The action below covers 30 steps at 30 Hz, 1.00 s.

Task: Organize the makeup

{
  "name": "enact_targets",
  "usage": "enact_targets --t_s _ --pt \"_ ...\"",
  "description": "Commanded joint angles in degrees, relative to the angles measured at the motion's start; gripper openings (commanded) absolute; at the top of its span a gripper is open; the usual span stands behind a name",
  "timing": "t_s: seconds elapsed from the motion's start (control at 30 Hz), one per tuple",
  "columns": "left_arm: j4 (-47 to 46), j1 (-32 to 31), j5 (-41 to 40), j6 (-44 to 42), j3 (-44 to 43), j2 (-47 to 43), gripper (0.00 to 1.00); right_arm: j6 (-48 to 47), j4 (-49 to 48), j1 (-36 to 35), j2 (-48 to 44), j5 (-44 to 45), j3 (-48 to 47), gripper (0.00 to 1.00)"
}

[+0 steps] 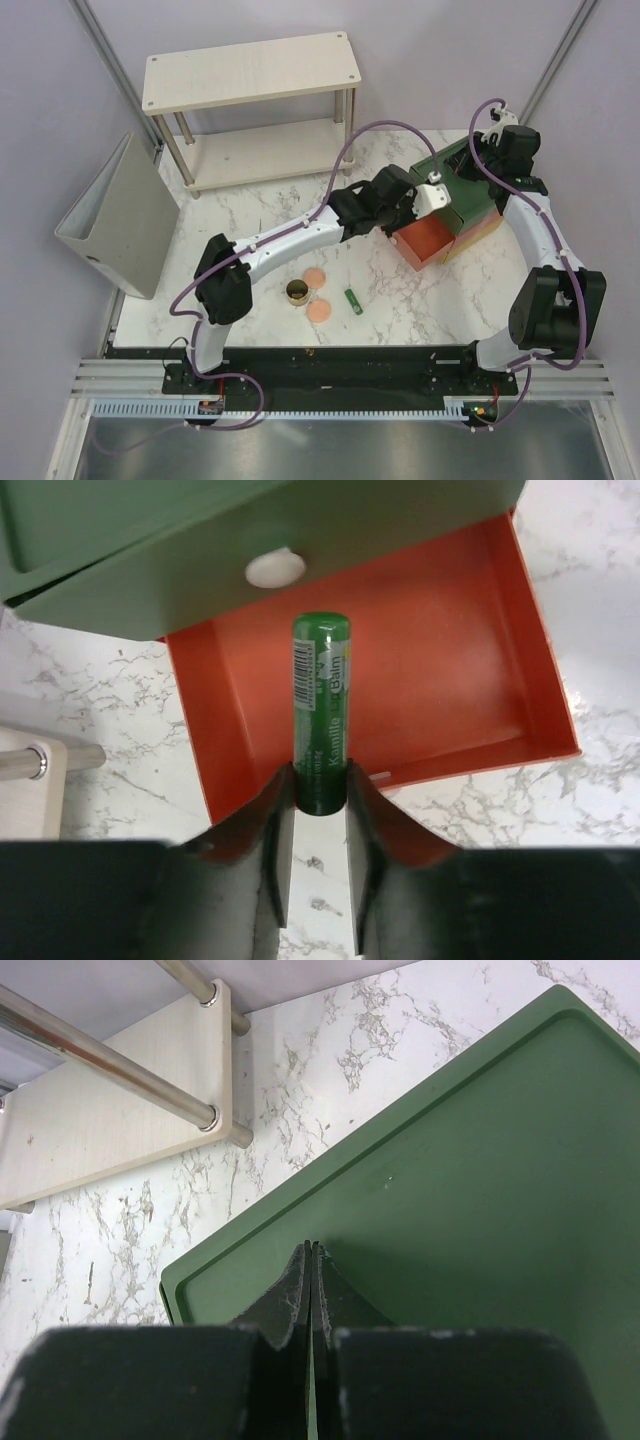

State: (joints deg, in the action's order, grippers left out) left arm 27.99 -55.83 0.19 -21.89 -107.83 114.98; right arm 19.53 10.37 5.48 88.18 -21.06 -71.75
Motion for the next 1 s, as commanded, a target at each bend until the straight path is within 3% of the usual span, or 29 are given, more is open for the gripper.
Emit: enact_targets --t_s 0.0,0.07,0.37,0.67,0.8,0.97 --pt "1.28 -1.03 -3.08 -2.46 -2.30 0.77 0.43 -2.57 20.30 -0.55 5.51 1.81 5.92 0.00" --pt "1.28 -1.21 -3.78 -2.10 -1.95 0.60 0.57 -2.57 20.30 -0.64 5.51 1.72 5.92 0.00" --pt "0.31 -1.21 -6.08 -2.54 0.77 -6.33 0.59 -2.39 20.30 -0.55 5.69 1.28 5.83 0.00" --pt "-0.83 -1.21 -0.45 -13.35 26.86 -24.16 0.59 -2.39 20.13 -0.55 5.86 1.02 6.00 0.00" --pt "-0.66 -1.21 5.95 -17.91 38.89 -28.93 0.59 -2.39 19.95 -0.55 6.04 0.67 6.18 0.00" --pt "-0.83 -1.30 17.73 -22.93 46.12 -31.66 0.59 -2.21 19.86 -0.55 5.95 0.49 6.18 0.00"
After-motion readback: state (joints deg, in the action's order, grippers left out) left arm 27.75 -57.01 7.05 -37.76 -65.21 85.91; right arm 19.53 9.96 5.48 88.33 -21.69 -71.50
